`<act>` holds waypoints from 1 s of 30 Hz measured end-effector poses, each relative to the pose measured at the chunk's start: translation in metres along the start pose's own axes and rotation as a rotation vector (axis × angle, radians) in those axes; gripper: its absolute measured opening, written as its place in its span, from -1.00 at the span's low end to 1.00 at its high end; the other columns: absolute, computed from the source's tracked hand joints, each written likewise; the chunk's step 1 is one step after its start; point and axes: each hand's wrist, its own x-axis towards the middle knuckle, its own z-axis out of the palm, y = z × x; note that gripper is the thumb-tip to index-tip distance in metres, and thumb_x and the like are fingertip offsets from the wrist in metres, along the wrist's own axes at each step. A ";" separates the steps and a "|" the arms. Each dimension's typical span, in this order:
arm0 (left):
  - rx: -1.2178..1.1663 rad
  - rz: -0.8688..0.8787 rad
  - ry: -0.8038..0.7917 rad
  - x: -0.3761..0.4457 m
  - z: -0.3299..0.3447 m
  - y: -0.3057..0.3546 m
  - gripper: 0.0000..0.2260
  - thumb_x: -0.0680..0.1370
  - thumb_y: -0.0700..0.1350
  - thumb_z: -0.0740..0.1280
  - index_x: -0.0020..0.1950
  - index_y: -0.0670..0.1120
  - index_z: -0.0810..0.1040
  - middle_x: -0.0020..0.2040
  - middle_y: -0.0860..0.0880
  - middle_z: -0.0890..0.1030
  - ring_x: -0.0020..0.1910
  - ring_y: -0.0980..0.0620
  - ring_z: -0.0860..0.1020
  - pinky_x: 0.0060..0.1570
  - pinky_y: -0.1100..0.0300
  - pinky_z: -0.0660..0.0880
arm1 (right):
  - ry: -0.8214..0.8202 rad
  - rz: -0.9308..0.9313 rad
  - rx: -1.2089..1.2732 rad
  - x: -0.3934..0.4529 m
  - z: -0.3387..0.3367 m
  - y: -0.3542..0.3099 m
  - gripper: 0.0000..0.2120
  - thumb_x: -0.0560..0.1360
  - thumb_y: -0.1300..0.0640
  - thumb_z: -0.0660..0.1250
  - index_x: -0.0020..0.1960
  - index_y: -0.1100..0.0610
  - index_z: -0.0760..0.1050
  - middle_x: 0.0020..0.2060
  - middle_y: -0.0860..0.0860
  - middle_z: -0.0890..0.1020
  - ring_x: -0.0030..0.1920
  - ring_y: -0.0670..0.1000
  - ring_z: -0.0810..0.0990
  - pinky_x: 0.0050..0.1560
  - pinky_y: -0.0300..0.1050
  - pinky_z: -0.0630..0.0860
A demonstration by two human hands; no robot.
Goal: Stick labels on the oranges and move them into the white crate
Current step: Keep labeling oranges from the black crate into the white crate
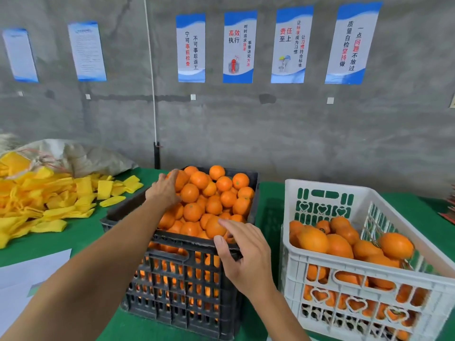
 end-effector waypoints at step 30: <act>-0.682 0.803 0.308 -0.286 0.010 0.122 -0.38 0.46 0.14 0.50 0.47 0.06 0.41 0.42 0.11 0.36 -0.12 0.11 0.63 -0.23 0.15 0.63 | 0.036 0.562 0.339 -0.052 -0.107 -0.030 -0.52 0.65 -0.33 0.05 0.41 -0.17 0.51 0.23 -0.30 0.60 0.25 -0.19 0.59 0.18 -0.27 0.57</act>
